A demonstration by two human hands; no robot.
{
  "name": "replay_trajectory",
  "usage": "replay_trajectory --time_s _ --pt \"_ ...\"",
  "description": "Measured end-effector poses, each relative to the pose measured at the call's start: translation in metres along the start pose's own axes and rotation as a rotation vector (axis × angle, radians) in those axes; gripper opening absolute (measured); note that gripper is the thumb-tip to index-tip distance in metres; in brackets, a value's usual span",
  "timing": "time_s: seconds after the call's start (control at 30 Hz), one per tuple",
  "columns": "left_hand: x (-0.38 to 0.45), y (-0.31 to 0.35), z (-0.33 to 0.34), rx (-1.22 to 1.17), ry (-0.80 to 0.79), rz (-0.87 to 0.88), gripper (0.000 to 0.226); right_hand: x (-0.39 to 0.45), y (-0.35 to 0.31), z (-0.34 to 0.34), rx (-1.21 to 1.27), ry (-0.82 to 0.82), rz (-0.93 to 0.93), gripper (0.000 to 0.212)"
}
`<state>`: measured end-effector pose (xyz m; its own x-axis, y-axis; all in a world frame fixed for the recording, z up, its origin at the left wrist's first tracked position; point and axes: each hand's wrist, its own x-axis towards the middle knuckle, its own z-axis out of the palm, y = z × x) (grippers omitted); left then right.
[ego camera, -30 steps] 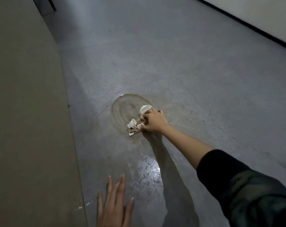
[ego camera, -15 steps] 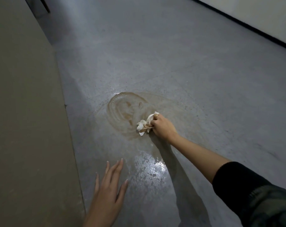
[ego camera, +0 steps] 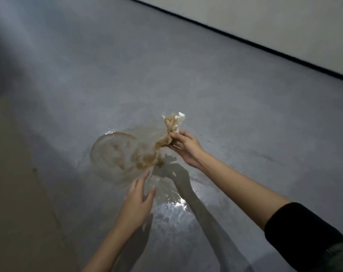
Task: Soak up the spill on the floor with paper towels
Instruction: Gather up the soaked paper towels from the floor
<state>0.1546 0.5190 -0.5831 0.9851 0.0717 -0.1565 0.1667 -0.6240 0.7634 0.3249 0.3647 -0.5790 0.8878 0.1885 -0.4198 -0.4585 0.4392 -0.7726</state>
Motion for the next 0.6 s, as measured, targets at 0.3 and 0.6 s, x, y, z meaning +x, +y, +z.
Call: replay_trajectory --time_s 0.3,0.6 --pt "0.065 0.077 0.035 -0.088 -0.042 0.053 0.052 -0.094 -0.087 -0.047 0.271 0.143 -0.243 0.011" --pt "0.038 0.156 0.078 -0.259 -0.306 0.061 0.048 -0.279 -0.153 -0.091 0.544 0.362 -0.548 0.006"
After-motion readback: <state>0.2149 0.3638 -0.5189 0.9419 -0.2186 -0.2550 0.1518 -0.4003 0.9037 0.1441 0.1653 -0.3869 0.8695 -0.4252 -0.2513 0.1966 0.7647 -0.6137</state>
